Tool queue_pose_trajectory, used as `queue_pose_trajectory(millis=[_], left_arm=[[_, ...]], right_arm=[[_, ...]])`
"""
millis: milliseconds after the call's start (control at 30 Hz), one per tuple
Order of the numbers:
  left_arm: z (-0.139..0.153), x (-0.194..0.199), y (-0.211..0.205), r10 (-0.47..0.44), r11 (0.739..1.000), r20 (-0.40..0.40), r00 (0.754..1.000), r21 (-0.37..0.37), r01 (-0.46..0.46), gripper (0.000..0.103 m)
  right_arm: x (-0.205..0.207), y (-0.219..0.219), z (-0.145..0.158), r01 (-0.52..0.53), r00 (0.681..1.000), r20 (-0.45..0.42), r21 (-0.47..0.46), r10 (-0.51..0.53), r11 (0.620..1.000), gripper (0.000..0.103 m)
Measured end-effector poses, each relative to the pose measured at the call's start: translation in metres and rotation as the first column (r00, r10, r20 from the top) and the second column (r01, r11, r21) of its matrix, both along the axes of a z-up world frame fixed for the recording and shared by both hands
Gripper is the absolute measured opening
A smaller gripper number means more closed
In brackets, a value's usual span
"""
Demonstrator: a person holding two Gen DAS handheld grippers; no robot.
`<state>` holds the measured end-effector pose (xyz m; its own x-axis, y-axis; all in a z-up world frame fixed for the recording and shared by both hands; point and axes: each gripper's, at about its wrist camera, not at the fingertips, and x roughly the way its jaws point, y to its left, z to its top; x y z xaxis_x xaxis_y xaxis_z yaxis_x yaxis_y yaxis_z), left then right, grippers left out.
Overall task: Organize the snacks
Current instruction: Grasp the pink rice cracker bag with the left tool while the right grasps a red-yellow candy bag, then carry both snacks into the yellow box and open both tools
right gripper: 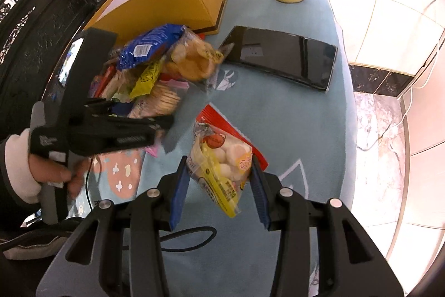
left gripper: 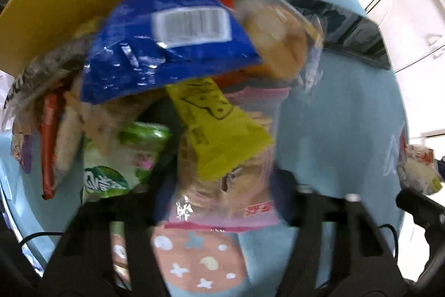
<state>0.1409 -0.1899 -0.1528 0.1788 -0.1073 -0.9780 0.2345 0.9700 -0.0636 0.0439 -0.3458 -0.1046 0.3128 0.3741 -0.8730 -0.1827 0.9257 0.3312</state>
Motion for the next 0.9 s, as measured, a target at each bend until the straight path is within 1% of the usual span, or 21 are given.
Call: queue_pose_trajectory(millis=[67,133,233,333,400,433,467,567,633,733,767,800,833,900], left_arm=[[0.003,-0.002,0.011,0.017,0.999,-0.030,0.999,-0.031,-0.018,0.047],[0.009,-0.013,0.019,0.006,0.999,-0.026,1.000,-0.044,-0.008,0.047],[0.022,-0.035,0.030,0.000,0.995,-0.019,1.000,-0.098,-0.002,0.047],[0.036,-0.050,0.049,0.016,0.993,0.011,1.000,-0.115,-0.015,0.048],[0.052,-0.054,0.064,0.045,0.989,0.048,0.998,-0.144,-0.038,0.048],[0.064,-0.055,0.072,0.060,0.985,0.082,0.995,-0.163,-0.046,0.048],[0.077,-0.047,0.080,0.071,0.984,0.109,0.992,-0.172,-0.051,0.048],[0.117,-0.038,0.105,0.112,0.975,0.213,0.970,-0.210,-0.067,0.048],[0.147,-0.025,0.122,0.136,0.973,0.287,0.948,-0.218,-0.073,0.048],[0.177,0.001,0.143,0.172,0.971,0.370,0.913,-0.219,-0.094,0.048],[0.186,0.012,0.153,0.183,0.970,0.386,0.904,-0.219,-0.103,0.048],[0.196,0.011,0.155,0.193,0.970,0.397,0.897,-0.217,-0.112,0.048],[0.199,0.023,0.159,0.208,0.968,0.410,0.888,-0.217,-0.127,0.048],[0.199,0.046,0.164,0.227,0.965,0.414,0.882,-0.217,-0.147,0.048]], right_arm=[[-0.001,0.003,0.003,-0.008,1.000,0.003,0.007,0.008,1.000,0.043],[-0.001,0.007,0.007,-0.019,1.000,0.007,0.022,0.019,1.000,0.043],[0.003,0.017,0.017,-0.039,0.999,0.024,0.054,0.037,0.998,0.043],[0.011,0.033,0.032,-0.065,0.996,0.059,0.076,0.060,0.995,0.043],[0.019,0.044,0.046,-0.079,0.992,0.103,0.087,0.069,0.993,0.043],[0.022,0.048,0.052,-0.083,0.990,0.119,0.090,0.072,0.992,0.043],[0.026,0.053,0.060,-0.088,0.987,0.145,0.092,0.074,0.992,0.043],[0.043,0.066,0.089,-0.108,0.969,0.232,0.110,0.080,0.988,0.043],[0.055,0.072,0.106,-0.115,0.956,0.282,0.117,0.078,0.986,0.043],[0.074,0.082,0.129,-0.111,0.932,0.359,0.125,0.059,0.986,0.043],[0.082,0.086,0.135,-0.105,0.923,0.382,0.121,0.051,0.987,0.043],[0.090,0.091,0.141,-0.093,0.912,0.408,0.116,0.038,0.989,0.043],[0.098,0.095,0.145,-0.079,0.904,0.427,0.114,0.023,0.990,0.043],[0.109,0.104,0.148,-0.053,0.888,0.459,0.098,0.002,0.994,0.043]])
